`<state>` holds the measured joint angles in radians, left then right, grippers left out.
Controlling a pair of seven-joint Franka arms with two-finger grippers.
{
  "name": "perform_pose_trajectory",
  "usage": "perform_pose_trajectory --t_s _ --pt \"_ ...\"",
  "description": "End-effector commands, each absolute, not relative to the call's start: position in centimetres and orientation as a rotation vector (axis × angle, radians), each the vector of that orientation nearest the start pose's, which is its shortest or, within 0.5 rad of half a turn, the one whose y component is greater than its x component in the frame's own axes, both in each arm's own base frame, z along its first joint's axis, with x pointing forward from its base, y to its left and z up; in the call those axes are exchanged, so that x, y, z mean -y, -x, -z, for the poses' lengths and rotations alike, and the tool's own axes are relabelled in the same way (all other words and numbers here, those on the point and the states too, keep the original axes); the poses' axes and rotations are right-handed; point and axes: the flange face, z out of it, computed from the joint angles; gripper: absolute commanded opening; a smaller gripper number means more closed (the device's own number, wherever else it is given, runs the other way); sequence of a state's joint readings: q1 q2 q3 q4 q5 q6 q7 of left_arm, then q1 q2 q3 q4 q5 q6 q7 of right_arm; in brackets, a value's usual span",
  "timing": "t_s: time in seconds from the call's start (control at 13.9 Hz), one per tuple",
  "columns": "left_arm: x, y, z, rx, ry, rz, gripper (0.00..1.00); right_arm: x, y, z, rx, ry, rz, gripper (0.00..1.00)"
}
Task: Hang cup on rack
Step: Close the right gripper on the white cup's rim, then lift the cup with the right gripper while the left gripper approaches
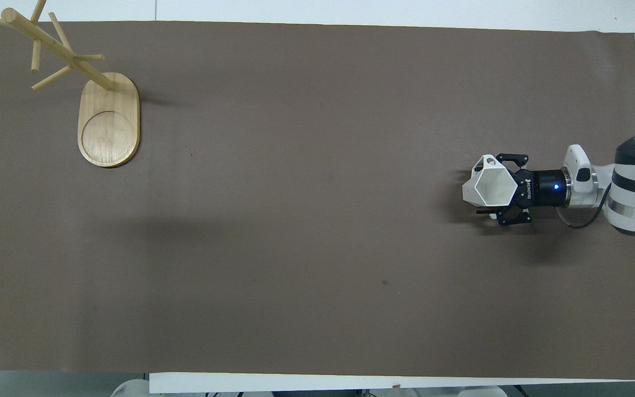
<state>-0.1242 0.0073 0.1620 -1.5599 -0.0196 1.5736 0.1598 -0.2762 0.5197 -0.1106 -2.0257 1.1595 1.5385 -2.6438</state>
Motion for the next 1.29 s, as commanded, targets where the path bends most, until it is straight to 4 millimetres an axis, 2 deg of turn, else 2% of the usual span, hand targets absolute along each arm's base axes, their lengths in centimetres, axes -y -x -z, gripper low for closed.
perform_pose_trajectory --t_s 0.0,0.14,0.22,0.29,0.43,0.5,0.57,0.72,0.86,1.01,1.08,1.22 --pt "-2.0 -55.0 -62.5 -0.176 3.140 0.015 1.00 10.0 -51.6 -20.1 1.425 1.385 1.145 0.99" --pt "-2.0 -55.0 -62.6 -0.176 3.140 0.019 1.00 9.4 -51.7 -20.1 1.431 1.373 1.138 0.99" --pt "-1.8 -55.0 -62.6 -0.178 3.140 0.017 1.00 9.4 -51.7 -20.1 1.431 1.373 1.138 0.96" --pt "-1.7 -55.0 -62.5 -0.183 3.140 0.015 1.00 9.4 -51.9 -20.2 1.437 1.368 1.139 0.85" --pt "-2.0 -55.0 -62.5 -0.171 3.140 0.015 1.00 9.2 -52.1 -20.4 1.440 1.361 1.139 0.47" --pt "-2.0 -55.0 -62.5 -0.169 3.141 0.012 1.00 8.0 -52.4 -20.6 1.439 1.341 1.126 0.36" --pt "-1.8 -54.9 -62.5 -0.176 3.141 0.003 1.00 6.7 -53.0 -21.1 1.425 1.330 1.118 0.34" --pt "-1.5 -55.0 -62.4 -0.167 3.141 0.000 1.00 2.0 -54.4 -23.1 1.374 1.293 1.098 0.34" --pt "-0.6 -55.1 -62.7 -0.022 3.145 0.009 1.00 -4.4 -56.0 -26.7 1.346 1.299 1.067 0.34" --pt "3.8 -55.0 -62.7 0.017 3.145 0.014 1.00 -11.4 -57.6 -29.9 1.364 1.339 1.083 0.34" --pt "6.2 -54.8 -62.7 0.048 3.147 0.018 1.00 -14.8 -57.8 -30.6 1.333 1.353 1.078 0.34" --pt "13.8 -53.4 -62.8 0.132 3.149 0.025 1.00 -20.3 -57.3 -31.2 1.268 1.360 1.101 0.34"
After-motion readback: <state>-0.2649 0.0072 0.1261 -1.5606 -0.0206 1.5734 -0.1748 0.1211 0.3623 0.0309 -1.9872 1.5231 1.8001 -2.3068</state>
